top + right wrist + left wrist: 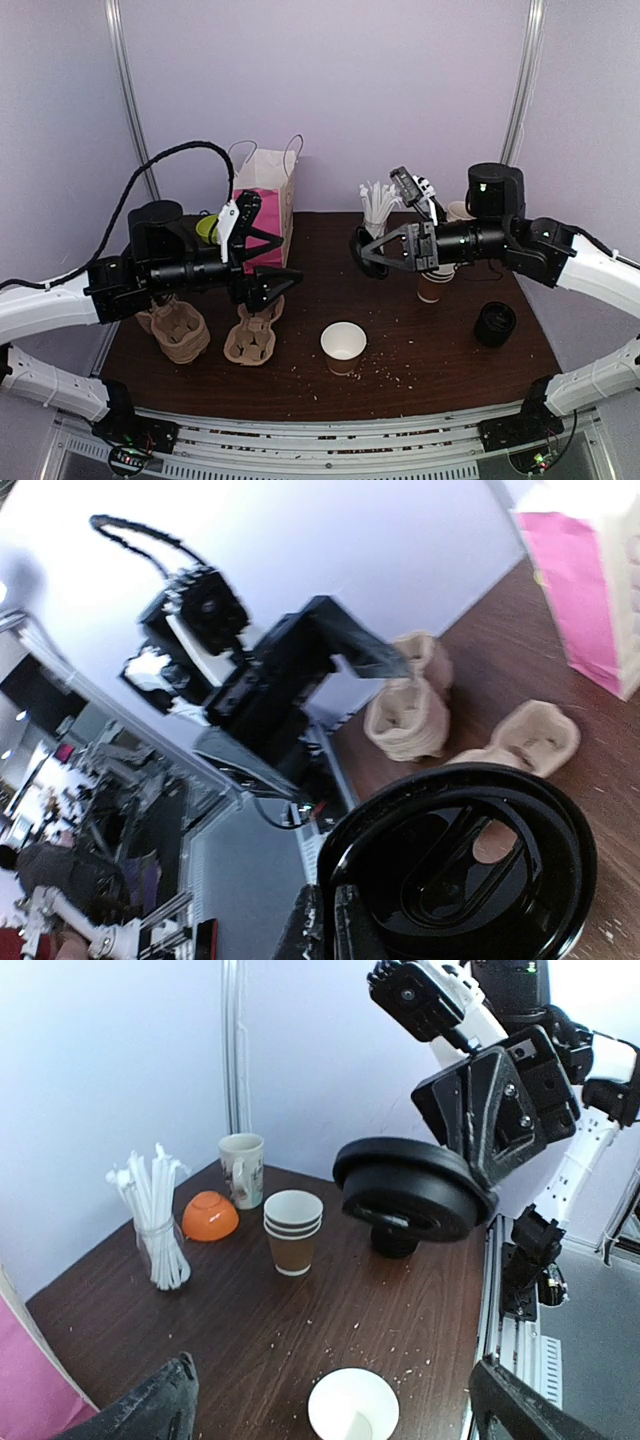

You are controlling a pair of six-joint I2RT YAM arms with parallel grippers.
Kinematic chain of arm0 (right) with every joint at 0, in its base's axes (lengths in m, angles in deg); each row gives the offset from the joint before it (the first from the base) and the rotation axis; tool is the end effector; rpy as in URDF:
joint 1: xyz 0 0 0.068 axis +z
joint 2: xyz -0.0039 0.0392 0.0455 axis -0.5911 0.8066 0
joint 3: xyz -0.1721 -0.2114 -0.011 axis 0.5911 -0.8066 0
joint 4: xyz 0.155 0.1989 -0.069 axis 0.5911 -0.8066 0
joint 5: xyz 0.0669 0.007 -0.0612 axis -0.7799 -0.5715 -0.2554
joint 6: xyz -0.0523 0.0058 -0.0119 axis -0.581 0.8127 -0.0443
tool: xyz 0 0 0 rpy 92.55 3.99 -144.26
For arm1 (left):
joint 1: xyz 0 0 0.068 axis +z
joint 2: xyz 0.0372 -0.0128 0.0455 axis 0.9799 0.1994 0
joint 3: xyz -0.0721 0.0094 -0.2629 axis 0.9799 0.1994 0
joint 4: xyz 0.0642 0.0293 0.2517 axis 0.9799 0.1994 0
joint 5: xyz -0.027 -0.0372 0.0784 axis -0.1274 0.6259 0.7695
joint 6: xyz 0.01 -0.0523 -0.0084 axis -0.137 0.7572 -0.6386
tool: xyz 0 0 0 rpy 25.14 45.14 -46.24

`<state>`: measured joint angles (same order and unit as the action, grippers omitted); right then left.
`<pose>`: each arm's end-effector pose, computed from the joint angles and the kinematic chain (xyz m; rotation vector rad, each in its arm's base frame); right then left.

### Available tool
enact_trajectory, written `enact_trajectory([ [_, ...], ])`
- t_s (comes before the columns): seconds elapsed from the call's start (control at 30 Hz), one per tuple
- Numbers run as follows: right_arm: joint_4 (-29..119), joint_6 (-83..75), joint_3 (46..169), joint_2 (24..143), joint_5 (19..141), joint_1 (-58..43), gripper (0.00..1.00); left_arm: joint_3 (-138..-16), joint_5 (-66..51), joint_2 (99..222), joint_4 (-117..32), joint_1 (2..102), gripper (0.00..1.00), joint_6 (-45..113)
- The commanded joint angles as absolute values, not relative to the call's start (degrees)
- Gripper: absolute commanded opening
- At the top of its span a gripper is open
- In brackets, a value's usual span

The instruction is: Pack the takeout coffee

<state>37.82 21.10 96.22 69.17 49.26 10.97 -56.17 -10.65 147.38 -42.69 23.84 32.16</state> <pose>0.1630 0.2085 0.3867 -0.8036 1.8293 1.5312 0.1432 -0.2143 0.3415 0.8388 1.6260 -0.9921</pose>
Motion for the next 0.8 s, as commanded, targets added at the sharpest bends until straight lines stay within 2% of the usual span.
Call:
enact_trajectory([
  [0.0,52.5,23.47,99.41,72.16,38.99,16.68,0.0,-52.65,-18.62,144.31,-54.58,23.65,0.98,22.79],
  [0.13,56.01,23.84,101.47,74.96,35.13,20.34,0.0,-46.71,-24.88,139.24,-63.57,23.65,0.98,16.66],
  [0.43,60.43,26.16,101.11,76.74,31.64,22.98,0.0,-50.71,-37.64,139.25,-54.82,23.65,0.96,3.28],
  [0.63,63.38,27.85,100.95,78.8,30.32,25.19,0.0,-53.22,-44.27,142.16,-52.47,23.65,0.94,1.99],
  [0.77,62.79,27.43,101.61,79.94,29.89,26.19,0.0,-53.91,-44.03,143.11,-52.56,23.65,0.93,1.67],
])
